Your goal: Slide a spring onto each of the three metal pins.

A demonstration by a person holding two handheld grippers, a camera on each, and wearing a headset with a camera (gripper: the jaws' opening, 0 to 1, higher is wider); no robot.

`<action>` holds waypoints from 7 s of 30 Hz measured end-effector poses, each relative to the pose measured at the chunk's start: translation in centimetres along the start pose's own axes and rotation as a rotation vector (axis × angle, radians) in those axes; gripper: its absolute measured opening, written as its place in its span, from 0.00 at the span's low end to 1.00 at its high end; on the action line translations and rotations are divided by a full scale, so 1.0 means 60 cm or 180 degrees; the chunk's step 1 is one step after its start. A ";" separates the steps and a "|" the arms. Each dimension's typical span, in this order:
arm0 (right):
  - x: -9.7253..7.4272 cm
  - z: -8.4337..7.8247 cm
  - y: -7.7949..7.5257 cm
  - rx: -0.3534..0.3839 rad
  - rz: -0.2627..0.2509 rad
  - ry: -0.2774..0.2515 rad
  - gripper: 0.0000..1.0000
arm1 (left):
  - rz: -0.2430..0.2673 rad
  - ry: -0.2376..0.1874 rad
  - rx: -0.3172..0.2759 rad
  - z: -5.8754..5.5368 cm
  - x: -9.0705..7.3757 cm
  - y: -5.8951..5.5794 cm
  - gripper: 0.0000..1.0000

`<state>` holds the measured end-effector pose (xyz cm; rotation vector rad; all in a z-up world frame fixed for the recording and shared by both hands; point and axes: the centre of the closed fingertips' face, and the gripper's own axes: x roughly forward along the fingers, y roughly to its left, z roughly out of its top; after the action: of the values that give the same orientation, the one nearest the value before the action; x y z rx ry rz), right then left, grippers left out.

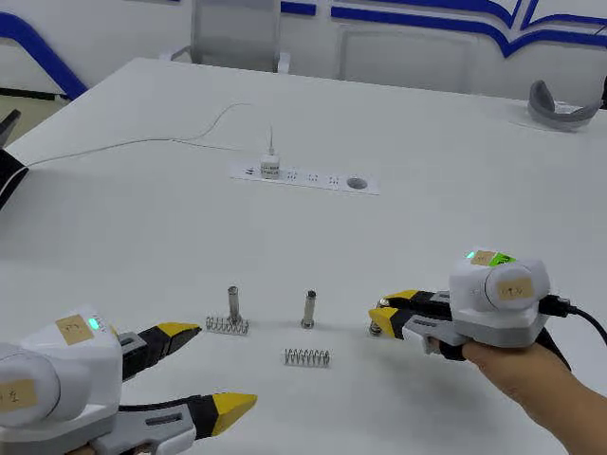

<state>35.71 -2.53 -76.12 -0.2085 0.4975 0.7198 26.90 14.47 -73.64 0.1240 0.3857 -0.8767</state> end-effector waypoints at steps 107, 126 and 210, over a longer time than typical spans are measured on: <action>-0.040 -0.022 0.259 -0.1323 0.1708 0.0797 0.12 | -0.0827 0.0316 0.0782 -0.024 0.041 -0.101 0.33; -0.058 -0.021 0.276 -0.1469 0.1833 0.0970 0.12 | -0.0989 0.0411 0.1115 -0.034 0.050 -0.123 0.12; -0.048 0.094 0.255 -0.0868 0.1420 0.0012 0.12 | -0.0258 0.0051 0.0133 -0.010 0.015 -0.038 0.62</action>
<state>25.59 9.03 -69.99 -0.3597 0.4523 1.2255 25.52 12.52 -74.43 0.1549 0.3896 -0.9646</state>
